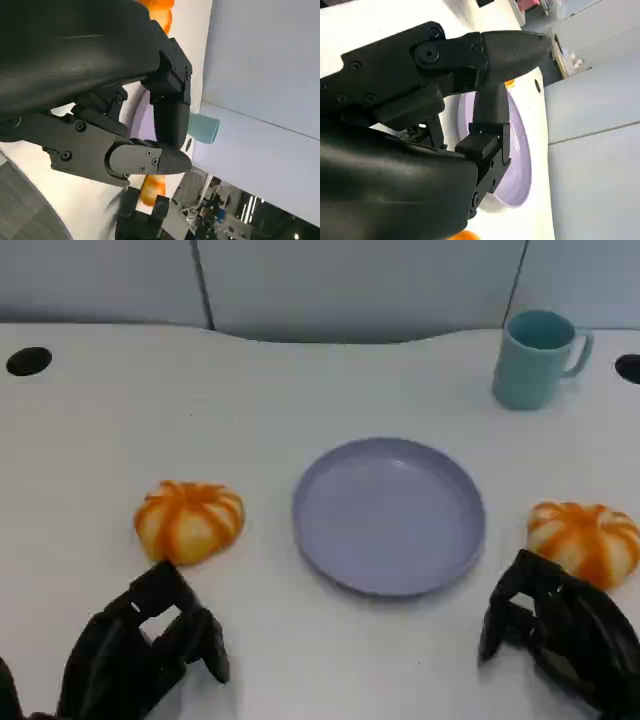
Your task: Grasp the bread from the table and place it into the plate.
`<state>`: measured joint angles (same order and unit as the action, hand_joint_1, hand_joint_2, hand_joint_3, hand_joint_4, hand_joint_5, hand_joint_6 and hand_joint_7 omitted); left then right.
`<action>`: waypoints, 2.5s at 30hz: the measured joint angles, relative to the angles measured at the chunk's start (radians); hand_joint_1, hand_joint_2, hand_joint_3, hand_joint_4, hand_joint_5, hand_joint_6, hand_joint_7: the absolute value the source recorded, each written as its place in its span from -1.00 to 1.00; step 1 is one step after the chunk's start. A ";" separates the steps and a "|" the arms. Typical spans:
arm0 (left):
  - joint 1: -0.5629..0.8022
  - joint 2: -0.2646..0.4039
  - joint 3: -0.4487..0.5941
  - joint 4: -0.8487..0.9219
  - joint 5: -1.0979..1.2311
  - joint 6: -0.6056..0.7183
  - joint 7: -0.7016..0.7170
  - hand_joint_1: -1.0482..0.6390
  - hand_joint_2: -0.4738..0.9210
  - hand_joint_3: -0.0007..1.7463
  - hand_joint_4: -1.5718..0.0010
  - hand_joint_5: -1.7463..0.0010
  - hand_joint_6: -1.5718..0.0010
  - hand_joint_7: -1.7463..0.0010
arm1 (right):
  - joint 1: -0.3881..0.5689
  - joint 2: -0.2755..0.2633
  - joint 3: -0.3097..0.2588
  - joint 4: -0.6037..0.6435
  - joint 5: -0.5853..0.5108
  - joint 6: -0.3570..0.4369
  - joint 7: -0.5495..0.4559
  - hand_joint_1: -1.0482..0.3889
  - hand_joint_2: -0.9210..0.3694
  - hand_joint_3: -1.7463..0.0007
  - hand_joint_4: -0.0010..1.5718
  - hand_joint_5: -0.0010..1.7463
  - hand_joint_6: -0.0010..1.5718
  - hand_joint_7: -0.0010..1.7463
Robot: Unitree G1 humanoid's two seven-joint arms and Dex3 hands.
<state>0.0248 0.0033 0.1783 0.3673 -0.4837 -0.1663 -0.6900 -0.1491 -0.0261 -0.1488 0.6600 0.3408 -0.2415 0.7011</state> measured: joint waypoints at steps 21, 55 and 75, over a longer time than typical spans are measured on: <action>-0.001 0.001 0.001 0.006 0.000 -0.003 -0.001 -0.39 1.00 -0.69 -0.03 -1.00 0.25 -0.96 | -0.001 0.001 0.003 -0.009 0.001 0.014 -0.015 -0.36 -1.00 0.60 -0.18 1.00 -0.27 0.70; 0.034 0.288 -0.059 -0.341 1.148 -0.492 0.675 -0.45 0.95 -1.00 0.93 0.68 0.65 1.00 | 0.029 0.030 0.035 -0.042 -0.004 0.001 -0.001 -0.37 -1.00 0.61 -0.16 1.00 -0.26 0.72; -0.189 0.486 -0.253 -0.383 1.377 -0.121 0.617 -0.49 0.92 -0.99 0.96 0.84 0.82 1.00 | 0.037 0.033 0.041 -0.070 -0.002 0.027 -0.025 -0.34 -1.00 0.61 -0.18 1.00 -0.29 0.75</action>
<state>-0.1645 0.4892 -0.0746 -0.0158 0.8936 -0.2871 -0.0733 -0.1125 0.0071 -0.1077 0.5901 0.3386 -0.2142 0.6764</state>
